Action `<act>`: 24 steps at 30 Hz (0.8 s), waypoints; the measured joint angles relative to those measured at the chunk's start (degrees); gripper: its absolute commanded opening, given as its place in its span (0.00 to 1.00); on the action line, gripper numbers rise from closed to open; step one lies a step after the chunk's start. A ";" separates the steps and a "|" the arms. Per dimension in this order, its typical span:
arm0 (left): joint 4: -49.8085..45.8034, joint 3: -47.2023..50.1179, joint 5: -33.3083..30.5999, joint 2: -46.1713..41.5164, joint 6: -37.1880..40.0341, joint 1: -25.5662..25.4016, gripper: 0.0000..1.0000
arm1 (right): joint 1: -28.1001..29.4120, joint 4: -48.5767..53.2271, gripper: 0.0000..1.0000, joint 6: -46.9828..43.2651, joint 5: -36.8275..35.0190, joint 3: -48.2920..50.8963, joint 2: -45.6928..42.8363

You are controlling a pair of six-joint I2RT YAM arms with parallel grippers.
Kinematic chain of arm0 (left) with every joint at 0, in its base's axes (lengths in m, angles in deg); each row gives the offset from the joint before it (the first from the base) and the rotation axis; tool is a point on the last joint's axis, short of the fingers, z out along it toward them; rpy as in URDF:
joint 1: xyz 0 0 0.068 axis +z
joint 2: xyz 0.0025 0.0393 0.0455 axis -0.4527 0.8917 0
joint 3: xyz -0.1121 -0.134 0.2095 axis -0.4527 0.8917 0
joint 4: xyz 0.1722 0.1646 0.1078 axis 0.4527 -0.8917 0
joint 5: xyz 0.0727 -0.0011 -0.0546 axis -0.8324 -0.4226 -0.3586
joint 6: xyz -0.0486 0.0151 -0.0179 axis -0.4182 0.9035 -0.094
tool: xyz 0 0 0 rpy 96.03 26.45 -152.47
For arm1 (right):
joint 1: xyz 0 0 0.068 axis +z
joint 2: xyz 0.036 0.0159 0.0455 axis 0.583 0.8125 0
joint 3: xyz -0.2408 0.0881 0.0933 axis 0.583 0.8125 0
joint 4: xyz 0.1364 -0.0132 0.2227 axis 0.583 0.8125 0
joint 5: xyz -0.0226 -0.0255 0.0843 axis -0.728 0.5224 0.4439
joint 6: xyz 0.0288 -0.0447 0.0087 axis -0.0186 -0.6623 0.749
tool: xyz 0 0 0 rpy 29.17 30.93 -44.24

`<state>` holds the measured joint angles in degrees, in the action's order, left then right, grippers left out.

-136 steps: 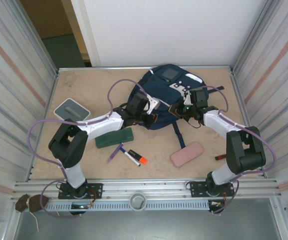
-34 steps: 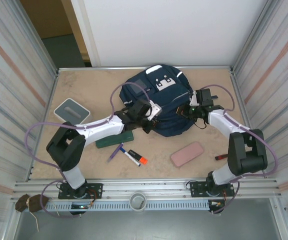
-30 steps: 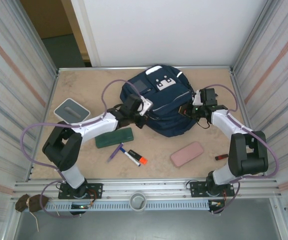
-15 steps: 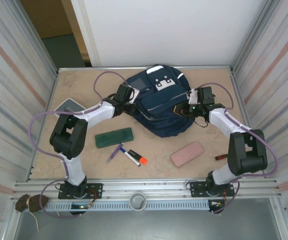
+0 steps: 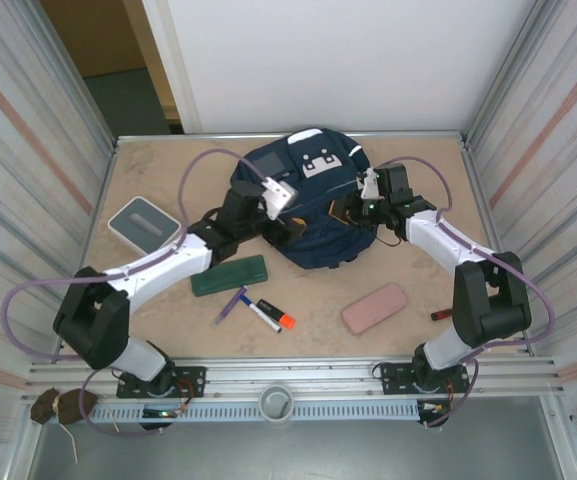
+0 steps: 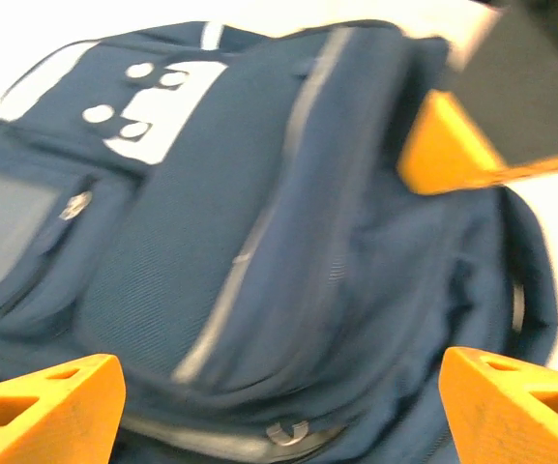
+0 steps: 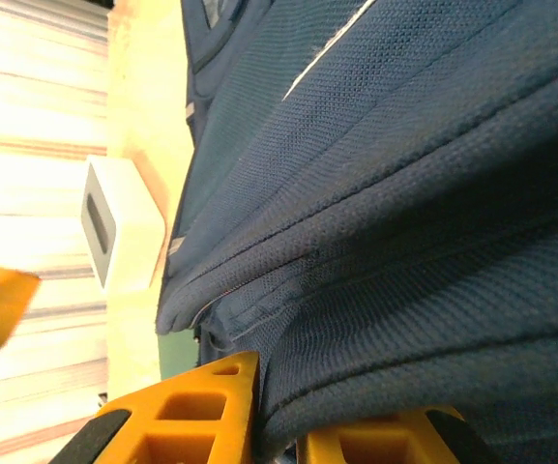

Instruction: Pack the student bag

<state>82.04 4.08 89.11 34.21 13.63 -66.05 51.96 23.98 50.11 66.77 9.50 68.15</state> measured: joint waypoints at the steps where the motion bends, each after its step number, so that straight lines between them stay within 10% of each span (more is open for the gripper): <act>1: -0.20 -1.27 0.50 1.40 1.07 -0.59 0.87 | 0.13 -0.09 0.15 0.28 0.00 -0.07 0.00; 17: -6.38 -16.37 8.07 16.13 5.51 2.51 0.63 | 0.26 -0.57 0.09 0.50 -0.24 0.39 0.00; 24: -9.75 -20.55 12.26 21.07 5.55 3.52 0.22 | 0.26 -0.24 0.18 -0.55 -0.52 0.72 0.00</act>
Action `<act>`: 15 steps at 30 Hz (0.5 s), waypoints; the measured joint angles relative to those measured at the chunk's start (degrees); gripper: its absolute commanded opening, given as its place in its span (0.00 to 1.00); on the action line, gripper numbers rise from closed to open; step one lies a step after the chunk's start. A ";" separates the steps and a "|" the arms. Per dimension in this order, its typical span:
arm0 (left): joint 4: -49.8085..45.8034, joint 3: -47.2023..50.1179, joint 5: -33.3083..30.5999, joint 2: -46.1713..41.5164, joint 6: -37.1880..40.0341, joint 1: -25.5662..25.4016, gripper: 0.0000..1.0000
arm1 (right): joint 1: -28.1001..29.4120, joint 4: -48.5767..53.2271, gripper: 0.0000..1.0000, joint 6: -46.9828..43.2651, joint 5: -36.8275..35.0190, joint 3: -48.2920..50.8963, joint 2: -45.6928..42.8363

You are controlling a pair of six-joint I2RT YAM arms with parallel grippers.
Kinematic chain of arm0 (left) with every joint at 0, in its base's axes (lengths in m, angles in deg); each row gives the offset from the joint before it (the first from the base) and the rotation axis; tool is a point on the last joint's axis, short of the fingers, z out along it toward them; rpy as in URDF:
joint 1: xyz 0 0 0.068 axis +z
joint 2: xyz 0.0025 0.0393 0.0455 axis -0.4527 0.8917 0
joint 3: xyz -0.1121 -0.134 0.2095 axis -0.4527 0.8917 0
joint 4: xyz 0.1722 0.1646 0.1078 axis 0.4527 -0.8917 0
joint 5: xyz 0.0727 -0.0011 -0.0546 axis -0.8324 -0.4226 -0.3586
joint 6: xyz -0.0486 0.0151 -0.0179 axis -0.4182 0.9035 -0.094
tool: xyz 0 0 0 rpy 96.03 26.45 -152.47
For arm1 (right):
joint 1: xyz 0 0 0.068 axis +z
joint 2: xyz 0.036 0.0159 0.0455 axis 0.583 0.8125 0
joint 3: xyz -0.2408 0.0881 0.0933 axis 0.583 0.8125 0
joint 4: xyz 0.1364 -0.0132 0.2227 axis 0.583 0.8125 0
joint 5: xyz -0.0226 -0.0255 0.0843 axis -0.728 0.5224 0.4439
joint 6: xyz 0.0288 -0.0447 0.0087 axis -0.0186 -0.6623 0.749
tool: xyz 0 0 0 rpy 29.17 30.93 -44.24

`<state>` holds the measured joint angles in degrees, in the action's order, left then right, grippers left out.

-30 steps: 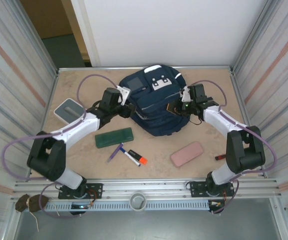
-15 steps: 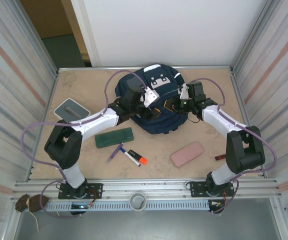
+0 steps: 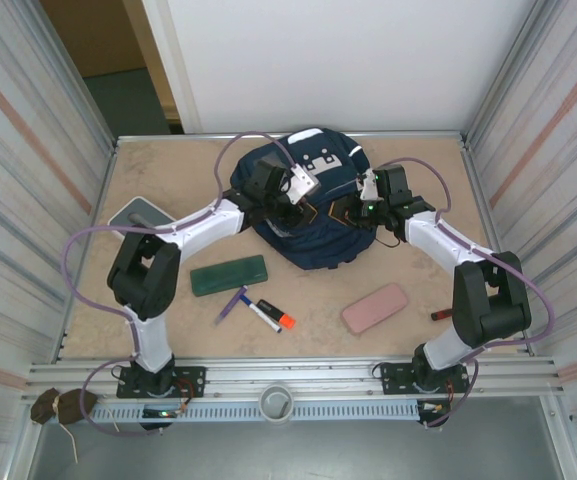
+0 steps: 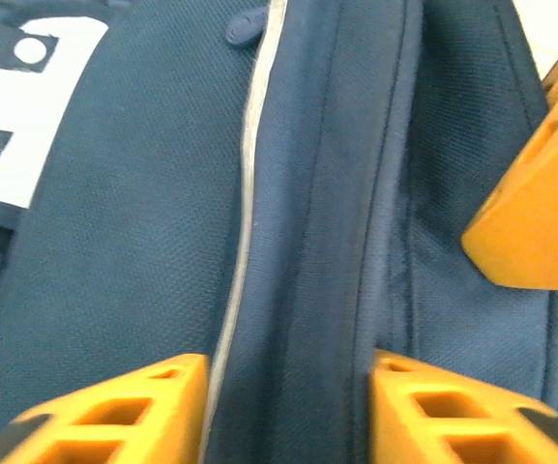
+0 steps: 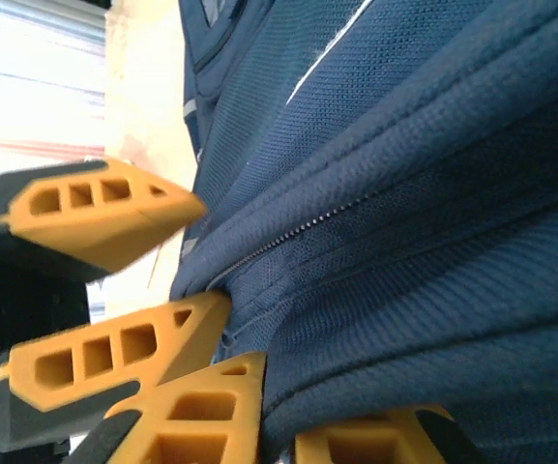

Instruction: Pack the student bag

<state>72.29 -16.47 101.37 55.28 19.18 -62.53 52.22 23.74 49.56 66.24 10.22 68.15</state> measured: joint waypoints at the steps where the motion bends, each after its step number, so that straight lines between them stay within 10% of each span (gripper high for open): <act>1: -0.68 -0.46 0.83 0.31 0.04 0.02 0.14 | 0.00 0.83 0.22 -0.94 -0.31 -0.02 -0.02; 15: 1.55 -1.44 13.81 -2.62 -7.65 6.47 0.00 | 1.40 20.00 0.81 -13.11 -23.10 5.11 -16.15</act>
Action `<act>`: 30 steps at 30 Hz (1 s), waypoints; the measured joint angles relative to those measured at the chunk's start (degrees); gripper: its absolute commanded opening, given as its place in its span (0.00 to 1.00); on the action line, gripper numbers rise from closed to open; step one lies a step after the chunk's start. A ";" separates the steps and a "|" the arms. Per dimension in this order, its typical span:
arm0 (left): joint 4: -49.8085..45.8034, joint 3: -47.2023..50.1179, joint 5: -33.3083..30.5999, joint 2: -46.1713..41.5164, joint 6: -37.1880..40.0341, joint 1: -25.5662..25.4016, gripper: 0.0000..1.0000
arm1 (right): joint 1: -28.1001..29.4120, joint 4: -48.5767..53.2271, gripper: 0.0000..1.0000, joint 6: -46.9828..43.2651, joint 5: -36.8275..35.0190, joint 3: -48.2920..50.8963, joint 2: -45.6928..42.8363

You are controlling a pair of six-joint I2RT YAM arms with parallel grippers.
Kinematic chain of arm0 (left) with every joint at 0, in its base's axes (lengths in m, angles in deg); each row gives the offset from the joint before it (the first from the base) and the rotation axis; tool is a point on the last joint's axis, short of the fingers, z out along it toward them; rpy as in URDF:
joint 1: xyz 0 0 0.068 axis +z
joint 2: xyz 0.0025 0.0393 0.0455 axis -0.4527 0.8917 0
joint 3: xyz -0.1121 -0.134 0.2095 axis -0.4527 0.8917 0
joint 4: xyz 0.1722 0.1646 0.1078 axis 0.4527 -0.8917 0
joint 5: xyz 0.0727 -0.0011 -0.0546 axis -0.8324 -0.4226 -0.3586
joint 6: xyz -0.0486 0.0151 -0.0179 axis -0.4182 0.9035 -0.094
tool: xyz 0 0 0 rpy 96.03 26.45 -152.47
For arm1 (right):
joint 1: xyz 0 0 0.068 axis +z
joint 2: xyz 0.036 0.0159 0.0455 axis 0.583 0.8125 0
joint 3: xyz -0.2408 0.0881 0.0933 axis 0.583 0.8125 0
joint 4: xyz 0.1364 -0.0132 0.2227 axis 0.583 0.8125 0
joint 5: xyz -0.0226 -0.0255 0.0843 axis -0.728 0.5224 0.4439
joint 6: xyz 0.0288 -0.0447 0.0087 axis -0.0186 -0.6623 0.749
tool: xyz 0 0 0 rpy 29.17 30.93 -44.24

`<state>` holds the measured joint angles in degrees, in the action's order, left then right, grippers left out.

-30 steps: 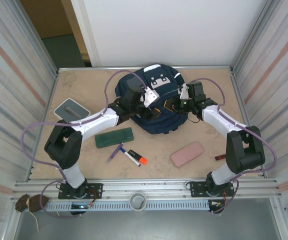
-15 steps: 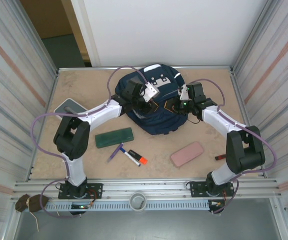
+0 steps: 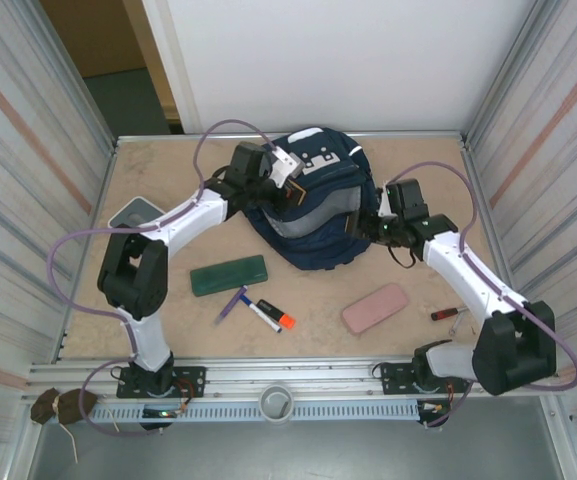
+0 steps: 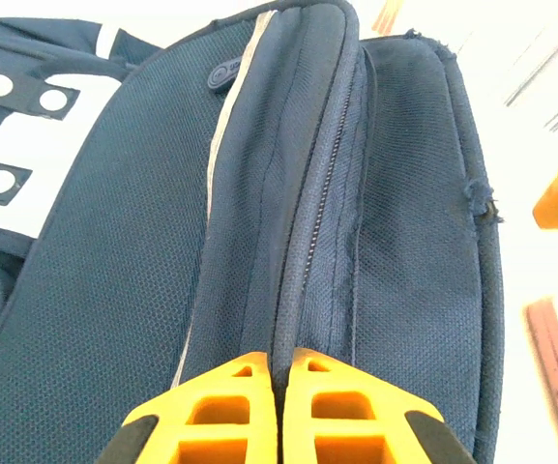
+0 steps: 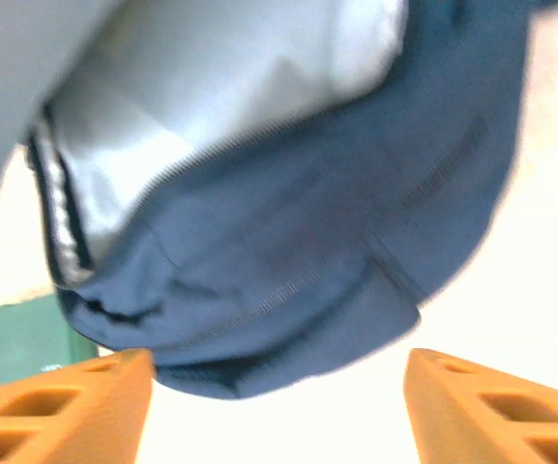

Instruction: Pack the student bag

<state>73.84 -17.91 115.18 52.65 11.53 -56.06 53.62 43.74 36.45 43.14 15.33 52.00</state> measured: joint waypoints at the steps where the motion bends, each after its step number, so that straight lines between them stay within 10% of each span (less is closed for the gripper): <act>1: 0.44 0.00 0.61 -0.07 -0.79 0.35 0.00 | 0.48 1.88 0.86 0.42 -1.53 0.92 -0.61; 14: 2.73 0.76 2.05 -0.09 -4.07 0.76 0.00 | 4.35 17.84 0.99 15.56 -12.94 14.78 -13.90; 30: 3.58 1.18 2.03 -0.09 -4.87 0.76 0.00 | 15.89 4.07 0.99 28.81 -11.02 19.39 -4.68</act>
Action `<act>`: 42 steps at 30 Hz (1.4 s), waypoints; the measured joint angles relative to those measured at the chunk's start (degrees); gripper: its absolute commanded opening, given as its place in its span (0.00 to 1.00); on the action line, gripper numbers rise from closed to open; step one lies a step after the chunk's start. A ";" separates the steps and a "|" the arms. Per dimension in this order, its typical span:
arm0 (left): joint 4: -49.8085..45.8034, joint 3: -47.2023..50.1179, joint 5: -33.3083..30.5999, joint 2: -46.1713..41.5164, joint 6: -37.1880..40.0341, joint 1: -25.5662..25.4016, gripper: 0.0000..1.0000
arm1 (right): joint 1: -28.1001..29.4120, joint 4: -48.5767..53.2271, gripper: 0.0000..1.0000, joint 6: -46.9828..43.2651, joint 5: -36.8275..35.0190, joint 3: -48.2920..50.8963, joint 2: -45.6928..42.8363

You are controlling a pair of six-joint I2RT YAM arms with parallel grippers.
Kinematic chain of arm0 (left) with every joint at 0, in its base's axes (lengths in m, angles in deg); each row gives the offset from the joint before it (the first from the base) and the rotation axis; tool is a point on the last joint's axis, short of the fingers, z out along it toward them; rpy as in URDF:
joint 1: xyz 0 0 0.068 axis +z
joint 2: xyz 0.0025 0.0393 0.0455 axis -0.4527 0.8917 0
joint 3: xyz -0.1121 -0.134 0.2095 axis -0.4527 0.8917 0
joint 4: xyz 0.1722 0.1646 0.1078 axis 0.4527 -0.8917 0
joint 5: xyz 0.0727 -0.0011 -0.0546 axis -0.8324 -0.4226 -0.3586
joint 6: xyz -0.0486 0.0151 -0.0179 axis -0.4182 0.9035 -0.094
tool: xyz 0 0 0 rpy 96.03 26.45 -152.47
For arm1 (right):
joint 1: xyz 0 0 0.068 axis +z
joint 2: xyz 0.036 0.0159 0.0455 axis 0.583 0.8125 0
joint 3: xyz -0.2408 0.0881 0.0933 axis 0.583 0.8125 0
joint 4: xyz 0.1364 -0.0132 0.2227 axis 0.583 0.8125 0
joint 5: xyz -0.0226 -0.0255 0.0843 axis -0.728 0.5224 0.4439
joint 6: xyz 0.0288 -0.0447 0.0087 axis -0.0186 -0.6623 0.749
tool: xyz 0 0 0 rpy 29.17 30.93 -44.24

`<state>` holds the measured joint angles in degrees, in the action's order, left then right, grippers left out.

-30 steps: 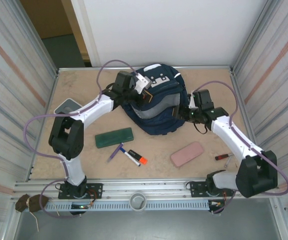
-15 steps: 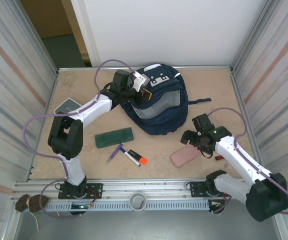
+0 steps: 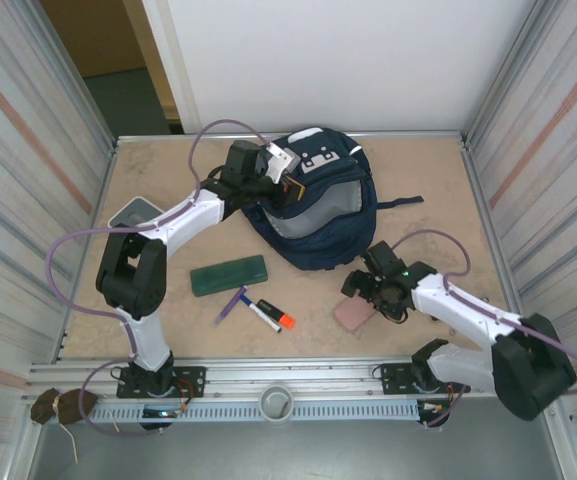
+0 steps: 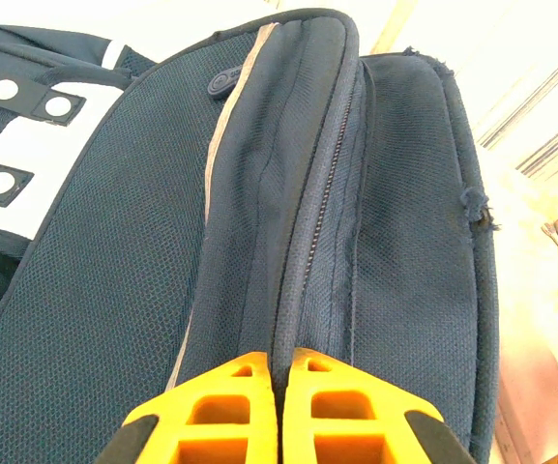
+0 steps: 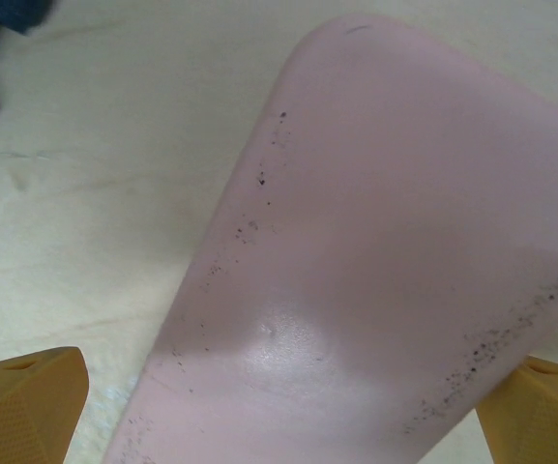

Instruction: Pack the student bag

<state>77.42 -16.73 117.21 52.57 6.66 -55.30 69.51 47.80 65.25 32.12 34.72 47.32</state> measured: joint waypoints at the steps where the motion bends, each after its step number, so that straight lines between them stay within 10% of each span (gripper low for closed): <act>1: 0.00 0.00 0.00 0.00 0.00 0.00 0.00 | 0.87 -0.31 0.99 -0.11 -0.81 -1.14 1.68; 11: -0.04 0.00 -0.02 0.00 0.07 0.00 0.00 | 11.91 -1.18 0.94 -0.66 -8.20 -5.92 12.79; 20: -0.07 0.17 -0.48 -0.33 0.11 0.00 0.00 | 14.80 -1.51 0.53 0.44 -9.79 -5.44 13.11; 32: -1.27 -4.28 0.46 -0.74 -3.23 0.96 0.00 | 7.98 3.32 0.37 -12.87 -6.86 -14.56 -2.36; 42: -1.33 -10.51 6.69 1.42 -12.35 3.23 0.00 | -7.13 -3.48 0.36 -22.05 12.28 -27.80 9.05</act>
<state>76.09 -27.25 123.90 53.99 -5.69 -52.06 62.38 44.33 43.20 44.41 6.92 56.37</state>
